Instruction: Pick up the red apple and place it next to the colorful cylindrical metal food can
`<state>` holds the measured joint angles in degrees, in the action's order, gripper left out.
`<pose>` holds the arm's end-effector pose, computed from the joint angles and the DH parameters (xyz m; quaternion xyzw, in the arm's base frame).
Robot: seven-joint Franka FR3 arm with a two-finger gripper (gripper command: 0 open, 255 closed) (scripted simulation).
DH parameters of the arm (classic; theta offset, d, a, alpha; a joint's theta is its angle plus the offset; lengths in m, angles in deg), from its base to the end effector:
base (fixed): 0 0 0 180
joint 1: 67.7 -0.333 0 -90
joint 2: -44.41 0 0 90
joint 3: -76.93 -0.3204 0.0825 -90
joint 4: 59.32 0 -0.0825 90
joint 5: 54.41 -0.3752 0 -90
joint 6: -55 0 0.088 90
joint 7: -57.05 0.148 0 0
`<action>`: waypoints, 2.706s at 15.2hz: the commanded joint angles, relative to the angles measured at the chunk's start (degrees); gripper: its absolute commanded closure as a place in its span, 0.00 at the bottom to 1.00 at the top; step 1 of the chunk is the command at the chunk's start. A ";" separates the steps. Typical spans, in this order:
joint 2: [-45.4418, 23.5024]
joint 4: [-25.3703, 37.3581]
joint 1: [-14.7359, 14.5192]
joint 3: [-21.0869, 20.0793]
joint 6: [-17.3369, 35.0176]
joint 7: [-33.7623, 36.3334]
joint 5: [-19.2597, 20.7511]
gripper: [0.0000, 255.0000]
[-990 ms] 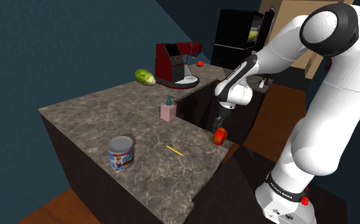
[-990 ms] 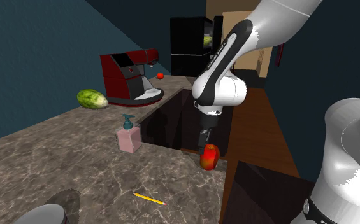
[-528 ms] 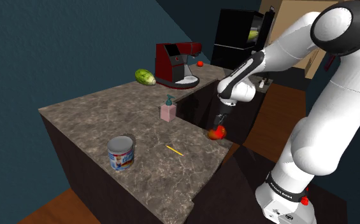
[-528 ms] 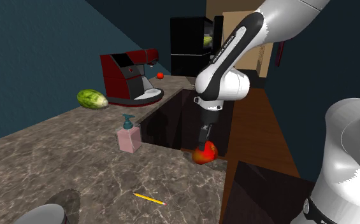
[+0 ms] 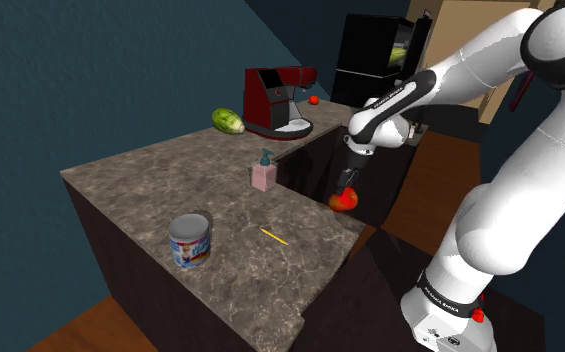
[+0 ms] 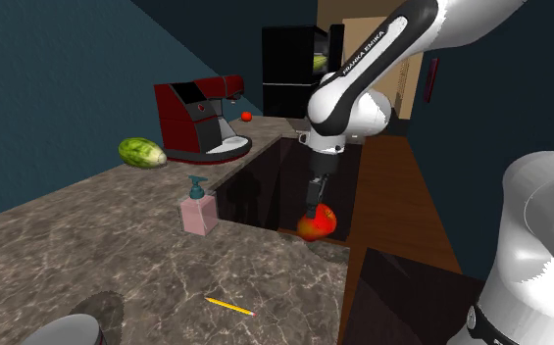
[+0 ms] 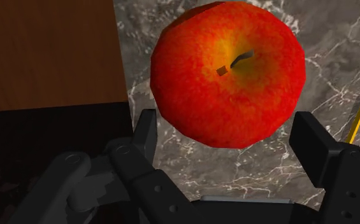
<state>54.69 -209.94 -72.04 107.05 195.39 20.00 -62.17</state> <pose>0.3779 -0.1690 0.2697 -0.9949 -0.0493 -0.0334 0.0817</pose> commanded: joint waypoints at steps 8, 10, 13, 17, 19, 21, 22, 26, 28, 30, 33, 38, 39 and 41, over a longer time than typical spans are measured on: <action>6.40 2.40 1.92 -1.77 -7.97 4.49 4.76 1.00; 7.59 3.08 2.22 -2.16 -9.72 5.22 5.41 1.00; 9.22 4.22 2.60 -2.73 -12.33 6.19 6.21 1.00; 11.14 5.91 2.99 -3.45 -15.78 7.29 6.99 1.00; 11.99 6.83 3.14 -3.79 -17.48 7.77 7.29 1.00; 12.77 7.80 3.27 -4.12 -19.16 8.22 7.54 1.00; 13.13 8.30 3.32 -4.28 -20.00 8.43 7.64 1.00; 10.50 10.55 0.81 -6.66 -19.41 11.62 5.46 1.00; 8.33 12.14 -0.80 -8.08 -18.70 13.53 4.00 1.00; 5.99 14.01 -2.34 -9.42 -18.10 15.35 2.61 1.00; 2.23 17.30 -4.48 -11.30 -17.43 17.95 0.67 1.00; -4.62 24.07 -7.53 -14.12 -17.02 22.04 -2.05 1.00; -6.06 25.62 -8.06 -14.64 -17.05 22.83 -2.51 1.00; -9.01 28.91 -9.07 -15.61 -17.23 24.41 -3.33 1.00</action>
<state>47.29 -182.61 -80.64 91.87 178.04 43.74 -64.99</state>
